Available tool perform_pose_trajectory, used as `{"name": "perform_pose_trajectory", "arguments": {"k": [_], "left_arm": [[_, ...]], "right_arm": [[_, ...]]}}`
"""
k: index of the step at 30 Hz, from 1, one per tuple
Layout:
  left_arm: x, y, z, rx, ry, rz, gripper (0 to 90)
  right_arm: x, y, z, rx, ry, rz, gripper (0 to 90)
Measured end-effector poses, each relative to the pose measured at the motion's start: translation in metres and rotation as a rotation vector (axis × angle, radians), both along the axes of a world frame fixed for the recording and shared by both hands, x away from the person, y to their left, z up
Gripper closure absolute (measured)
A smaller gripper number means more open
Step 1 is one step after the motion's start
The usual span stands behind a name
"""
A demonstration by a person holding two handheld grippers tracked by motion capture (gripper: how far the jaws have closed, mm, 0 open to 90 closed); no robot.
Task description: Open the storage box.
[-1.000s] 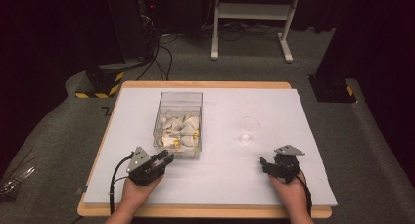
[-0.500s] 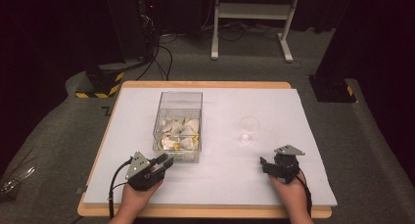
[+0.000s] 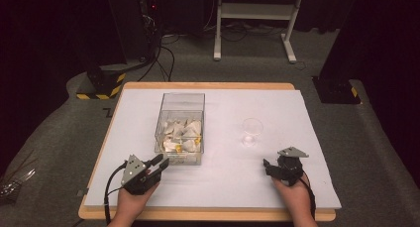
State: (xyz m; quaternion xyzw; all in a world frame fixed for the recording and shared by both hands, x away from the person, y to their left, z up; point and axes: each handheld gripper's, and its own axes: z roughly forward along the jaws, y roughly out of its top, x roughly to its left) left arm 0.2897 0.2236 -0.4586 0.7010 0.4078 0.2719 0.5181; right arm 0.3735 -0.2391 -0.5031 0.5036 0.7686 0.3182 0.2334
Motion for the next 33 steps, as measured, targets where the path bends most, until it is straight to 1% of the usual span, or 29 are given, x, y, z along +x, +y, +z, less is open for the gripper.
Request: {"name": "perform_pose_trajectory", "arguments": {"k": [5, 7, 9, 13, 15, 16, 17, 21, 25, 33], "left_arm": [[0.002, 0.005, 0.008, -0.011, -0.029, 0.024, 67.9], [0.004, 0.006, 0.011, -0.008, -0.038, 0.037, 67.5], [0.008, 0.007, 0.013, -0.017, -0.035, 0.051, 66.1], [0.018, 0.009, 0.016, -0.012, -0.037, 0.081, 63.1], [0.023, 0.008, 0.017, -0.012, -0.034, 0.099, 60.7], [0.023, 0.008, 0.017, -0.012, -0.034, 0.099, 58.8], [0.028, 0.009, 0.015, -0.010, -0.030, 0.124, 57.6], [0.039, 0.011, 0.011, -0.009, -0.007, 0.147, 53.7], [0.045, 0.012, 0.008, -0.006, 0.005, 0.157, 52.1], [0.050, 0.012, 0.003, 0.003, 0.019, 0.161, 50.8]], "right_arm": [[0.000, 0.000, 0.000, 0.002, 0.002, -0.001, 26.3], [0.000, 0.000, 0.000, 0.002, 0.001, -0.001, 26.3], [0.000, 0.000, 0.000, 0.002, 0.002, -0.001, 26.3], [0.000, 0.000, 0.000, 0.003, 0.002, -0.001, 26.3], [0.000, 0.000, 0.000, 0.002, 0.001, -0.001, 26.2], [0.000, 0.000, 0.000, 0.003, 0.001, -0.001, 26.3], [0.000, 0.000, 0.000, 0.003, 0.001, -0.001, 26.3], [0.000, 0.000, 0.000, 0.003, 0.001, 0.000, 26.2], [0.000, 0.000, 0.000, 0.003, 0.001, 0.000, 26.3], [0.000, 0.000, 0.000, 0.003, 0.002, -0.001, 26.3]]}}
